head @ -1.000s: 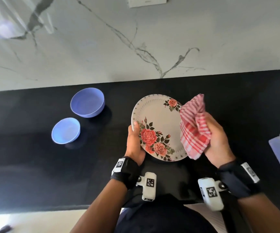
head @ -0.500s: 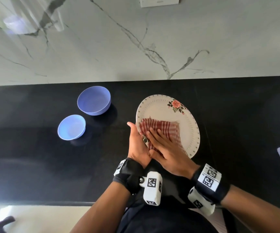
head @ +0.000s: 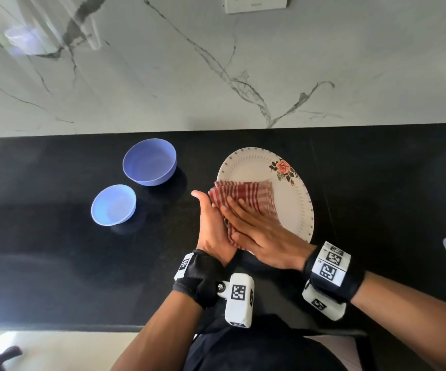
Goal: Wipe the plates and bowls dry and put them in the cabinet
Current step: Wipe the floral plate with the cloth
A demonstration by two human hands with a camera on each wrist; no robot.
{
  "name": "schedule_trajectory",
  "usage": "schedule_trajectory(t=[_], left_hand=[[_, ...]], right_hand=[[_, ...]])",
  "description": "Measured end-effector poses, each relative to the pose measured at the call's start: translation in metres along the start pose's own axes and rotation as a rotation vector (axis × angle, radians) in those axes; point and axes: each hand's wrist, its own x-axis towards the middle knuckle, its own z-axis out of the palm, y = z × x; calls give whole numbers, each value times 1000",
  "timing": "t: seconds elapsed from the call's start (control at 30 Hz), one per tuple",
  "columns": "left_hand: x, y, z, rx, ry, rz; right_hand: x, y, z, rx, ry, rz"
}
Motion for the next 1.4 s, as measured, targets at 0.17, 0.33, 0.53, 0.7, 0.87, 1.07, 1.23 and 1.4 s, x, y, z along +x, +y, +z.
schedule_trajectory(t=[0.17,0.33,0.53,0.7,0.87,1.07,1.23,1.4], left_hand=[[1,2,10,-45,-53,62],[1,10,13,6,-41,74],[-8,10,11,75,11,77],[-13,16,19,80,-58,64],[-14,21,25,143,-48,67],[-16,21,25,161,-40,32],[-14,9,31,265,3,111],[-18,9,30,289,49,121]], right_hand=[[39,15,-23,112,95,115],[30,-7,-18,109,140,144],[25,-3,-10,38,204,-16],[51,16,-34,81,271,43],[42,15,-24,-24,247,76],[39,18,-22,-187,238,-42],[55,38,-36,-29,329,89],[60,51,-36,83,314,260]])
